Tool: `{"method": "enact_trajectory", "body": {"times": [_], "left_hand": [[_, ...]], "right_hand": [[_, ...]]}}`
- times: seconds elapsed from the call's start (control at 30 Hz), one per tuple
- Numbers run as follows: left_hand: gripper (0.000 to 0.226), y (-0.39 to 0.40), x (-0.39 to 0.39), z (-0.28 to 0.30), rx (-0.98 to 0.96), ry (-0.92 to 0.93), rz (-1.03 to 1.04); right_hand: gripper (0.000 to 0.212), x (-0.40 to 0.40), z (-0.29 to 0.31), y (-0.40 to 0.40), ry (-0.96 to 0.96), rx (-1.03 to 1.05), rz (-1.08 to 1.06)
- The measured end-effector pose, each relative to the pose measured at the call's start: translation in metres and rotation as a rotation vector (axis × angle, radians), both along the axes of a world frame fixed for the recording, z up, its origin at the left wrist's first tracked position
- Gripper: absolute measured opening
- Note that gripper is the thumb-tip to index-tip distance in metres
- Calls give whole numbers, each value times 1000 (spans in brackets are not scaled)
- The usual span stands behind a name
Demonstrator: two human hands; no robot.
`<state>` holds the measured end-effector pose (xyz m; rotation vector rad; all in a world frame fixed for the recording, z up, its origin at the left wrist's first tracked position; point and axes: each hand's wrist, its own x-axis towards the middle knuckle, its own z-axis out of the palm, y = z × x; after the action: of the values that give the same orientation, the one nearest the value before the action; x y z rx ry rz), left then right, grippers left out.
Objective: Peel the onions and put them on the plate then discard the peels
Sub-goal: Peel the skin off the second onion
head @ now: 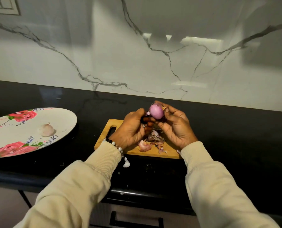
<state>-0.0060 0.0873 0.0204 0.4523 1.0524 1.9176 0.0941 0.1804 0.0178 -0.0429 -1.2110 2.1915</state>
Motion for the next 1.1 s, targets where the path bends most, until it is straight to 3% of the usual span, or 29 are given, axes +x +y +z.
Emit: {"method": "enact_trajectory", "body": {"times": [0.17, 0.2, 0.33, 0.53, 0.63, 0.7, 0.9, 1.1], "left_hand": [[28, -4, -11, 4, 73, -193, 83], [26, -7, -12, 4, 48, -138, 138], [16, -11, -2, -1, -150, 398, 285], [21, -10, -1, -10, -129, 899, 448], [5, -11, 1, -10, -47, 968, 539], [10, -13, -1, -9, 14, 984, 581], [26, -11, -9, -14, 79, 1414, 656], [21, -14, -9, -13, 39, 1465, 634]], "right_hand": [[25, 4, 6, 7, 137, -212, -82], [23, 5, 7, 10, 163, -232, -107], [23, 4, 7, 12, 113, -144, -146], [24, 3, 6, 11, 65, -41, -164], [24, 3, 5, 10, 22, 60, -173], [24, 1, 3, 9, -23, 119, -179], [24, 0, 0, 7, -81, 154, -154], [23, 0, -3, 8, -112, 204, -152]]}}
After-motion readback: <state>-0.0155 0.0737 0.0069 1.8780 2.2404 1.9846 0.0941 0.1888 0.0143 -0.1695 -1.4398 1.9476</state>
